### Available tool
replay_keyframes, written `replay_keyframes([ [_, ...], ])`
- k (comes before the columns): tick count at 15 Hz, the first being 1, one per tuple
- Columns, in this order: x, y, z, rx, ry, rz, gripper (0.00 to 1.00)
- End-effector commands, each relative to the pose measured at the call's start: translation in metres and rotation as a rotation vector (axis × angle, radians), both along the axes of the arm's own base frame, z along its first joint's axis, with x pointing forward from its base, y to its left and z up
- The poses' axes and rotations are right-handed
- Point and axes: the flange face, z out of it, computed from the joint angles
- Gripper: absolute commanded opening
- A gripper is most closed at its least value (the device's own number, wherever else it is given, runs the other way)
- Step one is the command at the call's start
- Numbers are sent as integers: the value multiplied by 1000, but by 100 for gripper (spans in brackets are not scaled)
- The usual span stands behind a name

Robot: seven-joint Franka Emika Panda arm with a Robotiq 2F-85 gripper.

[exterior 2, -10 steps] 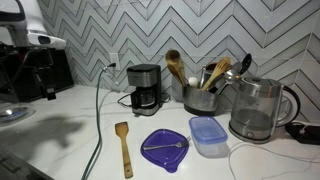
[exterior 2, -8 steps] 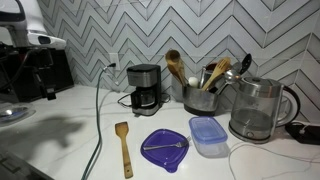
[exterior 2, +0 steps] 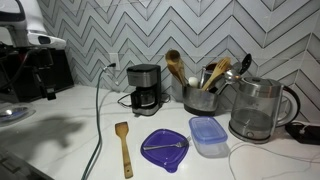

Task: Put the wooden spoon on the countertop

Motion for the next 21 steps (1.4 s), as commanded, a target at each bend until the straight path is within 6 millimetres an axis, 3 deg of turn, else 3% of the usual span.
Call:
replay_keyframes([
  [1,0,0,1,-1,1,0,100],
  [12,0,0,1,-1,1,0,100],
  [17,45,-74,19,22,-128,-80,100],
  [21,82,-152,45,80,-248,-105,100],
])
